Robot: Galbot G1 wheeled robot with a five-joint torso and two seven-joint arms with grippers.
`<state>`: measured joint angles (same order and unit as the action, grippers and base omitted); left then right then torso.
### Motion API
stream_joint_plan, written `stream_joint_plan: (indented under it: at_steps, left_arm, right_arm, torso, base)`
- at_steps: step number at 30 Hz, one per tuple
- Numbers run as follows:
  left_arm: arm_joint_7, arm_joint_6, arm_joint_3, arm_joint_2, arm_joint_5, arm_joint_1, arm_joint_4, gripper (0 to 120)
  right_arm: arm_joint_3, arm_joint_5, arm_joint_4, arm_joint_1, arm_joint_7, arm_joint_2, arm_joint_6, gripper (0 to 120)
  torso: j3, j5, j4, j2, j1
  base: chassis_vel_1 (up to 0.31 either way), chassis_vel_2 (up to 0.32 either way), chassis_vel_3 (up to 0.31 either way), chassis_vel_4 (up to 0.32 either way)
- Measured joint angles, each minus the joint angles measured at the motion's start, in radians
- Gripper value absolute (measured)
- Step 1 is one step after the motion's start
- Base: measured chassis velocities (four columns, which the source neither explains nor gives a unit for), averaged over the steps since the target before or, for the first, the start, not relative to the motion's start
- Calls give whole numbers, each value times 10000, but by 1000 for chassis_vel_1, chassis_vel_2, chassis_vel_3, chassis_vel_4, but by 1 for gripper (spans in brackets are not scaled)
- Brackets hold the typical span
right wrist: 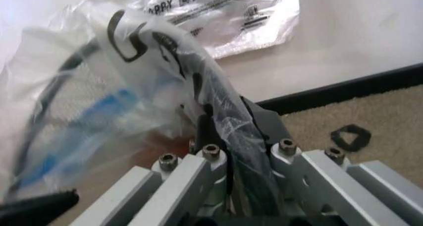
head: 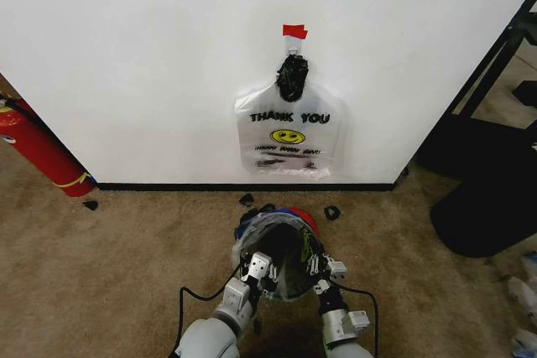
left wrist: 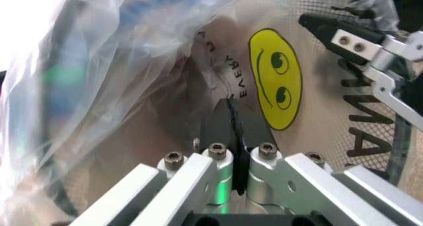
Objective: Pick up the garbage bag from the wall and place it over the trash bin.
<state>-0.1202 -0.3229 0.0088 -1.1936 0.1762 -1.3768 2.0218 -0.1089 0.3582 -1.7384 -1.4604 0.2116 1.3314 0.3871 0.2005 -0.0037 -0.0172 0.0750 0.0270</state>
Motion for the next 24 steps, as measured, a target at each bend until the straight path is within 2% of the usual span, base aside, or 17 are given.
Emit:
stream_joint_plan:
  at_steps: [5,10,11,14,17,24]
  left_arm:
    - [74,294,-23,8,-60,-56,111,0]
    - [85,516,-53,5,-192,-120,156,0]
    - [85,516,-53,5,-192,-120,156,0]
    - [73,847,-77,-32,-490,-145,192,0]
    - [53,951,-91,-63,-844,-124,266,0]
    - [336,866,-21,9,-752,-140,269,0]
  right_arm:
    - [-267,558,-306,193,-901,-67,148,0]
    - [-1065,793,-209,545,-3109,-232,738,0]
    - [-1065,793,-209,545,-3109,-232,738,0]
    - [-1604,1006,192,723,-4579,-302,1354,0]
    - [-1913,1033,575,779,-5443,-314,1781,0]
    - [-1973,857,945,715,-5813,-223,2072,0]
  torso:
    - [0,0,1,0,0]
    - [0,-2,1,0,0]
    - [0,-2,1,0,0]
    - [0,0,0,0,1]
    - [0,0,-1,0,1]
    - [0,-1,0,0,0]
  base:
    - [0,0,0,0]
    - [0,0,0,0]
    - [0,0,0,0]
    - [0,0,0,0]
    - [0,0,0,0]
    - [0,0,0,0]
